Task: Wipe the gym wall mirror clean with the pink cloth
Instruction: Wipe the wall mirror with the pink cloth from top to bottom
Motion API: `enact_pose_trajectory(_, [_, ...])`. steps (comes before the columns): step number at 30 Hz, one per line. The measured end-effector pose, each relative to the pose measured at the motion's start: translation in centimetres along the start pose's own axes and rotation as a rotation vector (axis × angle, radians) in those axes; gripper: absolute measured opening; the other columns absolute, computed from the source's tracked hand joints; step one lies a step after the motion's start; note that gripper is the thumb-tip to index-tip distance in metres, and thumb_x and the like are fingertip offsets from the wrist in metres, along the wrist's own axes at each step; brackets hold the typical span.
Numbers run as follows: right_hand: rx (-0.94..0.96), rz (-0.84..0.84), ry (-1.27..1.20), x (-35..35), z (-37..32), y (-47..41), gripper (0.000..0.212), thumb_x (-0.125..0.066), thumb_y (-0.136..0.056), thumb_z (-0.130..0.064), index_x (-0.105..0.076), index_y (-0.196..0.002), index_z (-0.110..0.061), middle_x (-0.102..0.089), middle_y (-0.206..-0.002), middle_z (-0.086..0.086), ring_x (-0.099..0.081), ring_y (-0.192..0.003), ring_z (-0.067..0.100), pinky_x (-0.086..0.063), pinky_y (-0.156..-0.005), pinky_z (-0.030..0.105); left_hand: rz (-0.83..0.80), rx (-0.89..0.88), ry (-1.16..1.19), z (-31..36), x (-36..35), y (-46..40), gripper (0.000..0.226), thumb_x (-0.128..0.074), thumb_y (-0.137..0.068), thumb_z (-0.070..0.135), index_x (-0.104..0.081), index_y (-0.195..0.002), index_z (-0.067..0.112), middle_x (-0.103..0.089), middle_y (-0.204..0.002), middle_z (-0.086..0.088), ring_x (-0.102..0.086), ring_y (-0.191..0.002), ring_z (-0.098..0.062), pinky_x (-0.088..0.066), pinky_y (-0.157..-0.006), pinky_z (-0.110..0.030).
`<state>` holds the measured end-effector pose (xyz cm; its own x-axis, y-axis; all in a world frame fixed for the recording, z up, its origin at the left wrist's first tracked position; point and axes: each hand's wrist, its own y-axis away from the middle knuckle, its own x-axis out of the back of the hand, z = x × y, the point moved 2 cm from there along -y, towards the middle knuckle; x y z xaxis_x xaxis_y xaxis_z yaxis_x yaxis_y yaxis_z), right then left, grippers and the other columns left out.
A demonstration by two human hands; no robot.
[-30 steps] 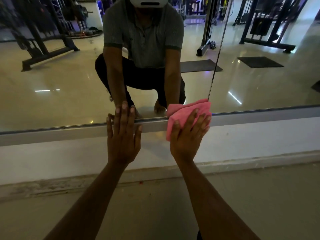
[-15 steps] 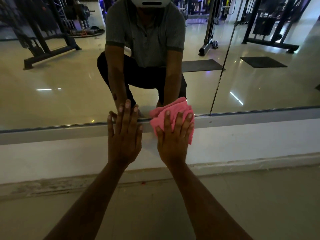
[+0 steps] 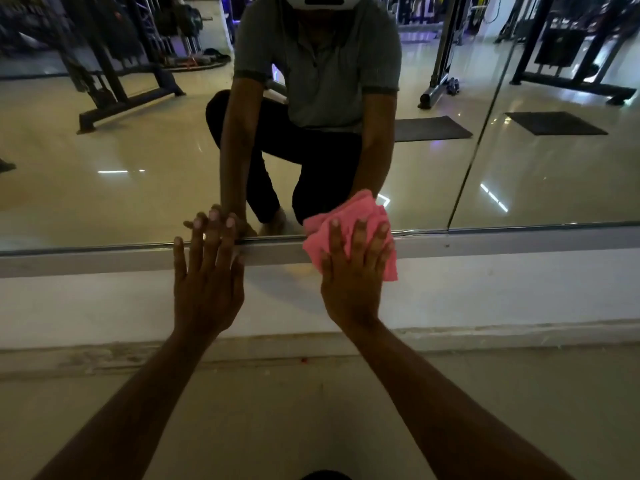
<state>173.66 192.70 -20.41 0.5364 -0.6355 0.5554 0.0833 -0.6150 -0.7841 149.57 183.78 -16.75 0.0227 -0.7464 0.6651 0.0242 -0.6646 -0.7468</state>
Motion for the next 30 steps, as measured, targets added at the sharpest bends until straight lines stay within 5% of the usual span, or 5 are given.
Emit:
enact_pose_trajectory(4, [0.411,-0.054,0.027,-2.4,-3.0,-0.3,0.074,-0.066,-0.112,-0.029,-0.025,-0.173,-0.031,-0.007,-0.182,0.014,-0.004,-0.169,0.044,-0.001,-0.135,0.067,0.037,-0.141,0.019,-2.8,-0.2,-0.1,0.067,-0.052,-0.112,0.027,-0.025,-0.171,0.01,-0.015,-0.181,-0.013,-0.017,-0.167,-0.036,-0.017,-0.132,-0.065])
enact_pose_trajectory(8, [0.247,-0.01,0.094,-1.0,-1.1,0.5,0.082,-0.07,-0.109,-0.037,-0.02,-0.173,-0.027,-0.001,-0.182,0.014,0.009,-0.169,0.043,0.0,-0.135,0.066,0.089,-0.1,0.035,-7.2,-0.1,0.7,0.066,-0.051,-0.112,0.028,-0.028,-0.17,0.008,-0.019,-0.18,-0.014,-0.019,-0.166,-0.037,-0.017,-0.132,-0.065])
enact_pose_trajectory(16, [0.499,-0.074,0.166,-3.6,-6.3,0.2,0.077,-0.066,-0.112,-0.037,-0.021,-0.174,-0.027,-0.011,-0.183,0.013,-0.002,-0.169,0.043,-0.007,-0.134,0.07,0.111,-0.344,0.016,-15.4,0.2,1.4,0.065,-0.062,-0.108,0.025,-0.039,-0.166,0.004,-0.028,-0.176,-0.018,-0.03,-0.162,-0.04,-0.027,-0.127,-0.069])
enact_pose_trajectory(21, [0.491,-0.085,0.166,-6.2,-17.0,-1.9,0.062,-0.045,-0.117,-0.049,-0.023,-0.174,-0.035,-0.009,-0.183,0.008,0.002,-0.168,0.043,0.002,-0.133,0.069,0.15,-0.225,0.087,-18.2,0.9,1.5,0.059,-0.061,-0.11,0.026,-0.044,-0.165,0.015,-0.026,-0.176,-0.021,-0.028,-0.162,-0.044,-0.026,-0.126,-0.071])
enact_pose_trajectory(30, [0.373,-0.143,0.209,-5.5,-20.7,-1.5,0.07,-0.06,-0.113,-0.045,-0.025,-0.173,-0.036,-0.015,-0.182,0.014,-0.005,-0.168,0.048,-0.011,-0.129,0.079,0.062,-0.139,0.157,-24.0,3.5,2.4,0.063,-0.054,-0.112,0.025,-0.033,-0.169,0.008,-0.022,-0.179,-0.015,-0.023,-0.165,-0.038,-0.026,-0.127,-0.069])
